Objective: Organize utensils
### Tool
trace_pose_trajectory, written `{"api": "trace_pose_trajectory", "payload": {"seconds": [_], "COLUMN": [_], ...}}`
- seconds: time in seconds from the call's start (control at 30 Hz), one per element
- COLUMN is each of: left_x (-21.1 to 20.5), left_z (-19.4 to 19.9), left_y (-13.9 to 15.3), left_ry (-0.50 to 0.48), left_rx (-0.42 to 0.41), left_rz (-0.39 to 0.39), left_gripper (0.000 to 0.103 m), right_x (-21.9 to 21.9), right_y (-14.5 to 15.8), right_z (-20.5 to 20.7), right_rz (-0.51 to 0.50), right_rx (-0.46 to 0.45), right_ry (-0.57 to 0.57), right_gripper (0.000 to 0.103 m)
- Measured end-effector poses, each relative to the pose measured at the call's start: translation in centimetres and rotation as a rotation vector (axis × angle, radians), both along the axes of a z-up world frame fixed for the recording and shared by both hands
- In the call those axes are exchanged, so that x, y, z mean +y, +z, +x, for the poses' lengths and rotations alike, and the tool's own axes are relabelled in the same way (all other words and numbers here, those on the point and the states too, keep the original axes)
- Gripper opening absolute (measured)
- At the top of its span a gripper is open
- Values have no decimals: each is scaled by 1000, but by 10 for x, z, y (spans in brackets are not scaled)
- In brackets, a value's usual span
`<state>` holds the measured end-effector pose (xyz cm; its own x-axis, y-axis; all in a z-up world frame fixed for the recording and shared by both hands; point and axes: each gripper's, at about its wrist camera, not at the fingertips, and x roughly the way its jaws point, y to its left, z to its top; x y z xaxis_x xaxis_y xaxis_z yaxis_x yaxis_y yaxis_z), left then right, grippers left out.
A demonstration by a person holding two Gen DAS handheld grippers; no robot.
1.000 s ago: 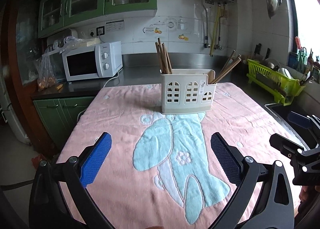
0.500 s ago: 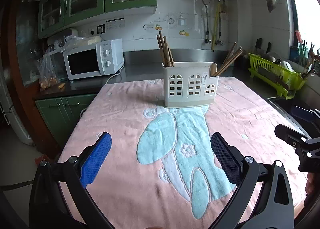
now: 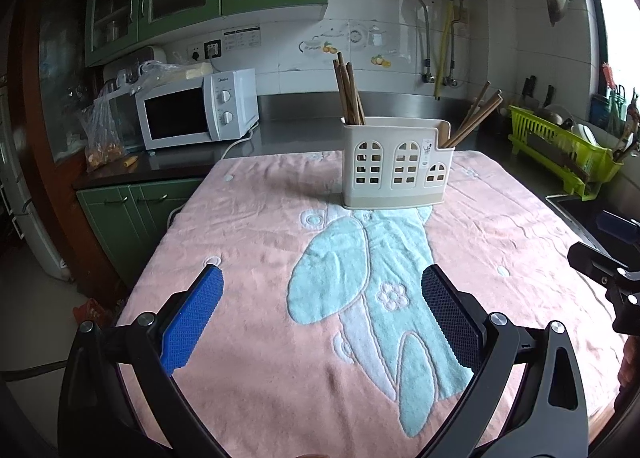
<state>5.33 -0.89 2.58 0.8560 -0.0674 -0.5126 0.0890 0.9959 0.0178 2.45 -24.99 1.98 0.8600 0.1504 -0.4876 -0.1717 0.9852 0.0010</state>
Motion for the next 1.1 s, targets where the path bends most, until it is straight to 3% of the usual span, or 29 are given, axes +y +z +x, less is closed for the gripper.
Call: {"api": "trace_pose_trajectory", "payload": {"seconds": [1.1], "left_x": [-5], "left_z": [-1], "left_y": [-6], "left_ry": [-6], "left_rx": [12], "left_rz": [-3], "left_gripper": [98], "right_x": [-1], "right_y": [-6], "right_z": [4], "right_rz": [7], "right_rx": [21], "right_ry": [-3], "right_gripper": [95]}}
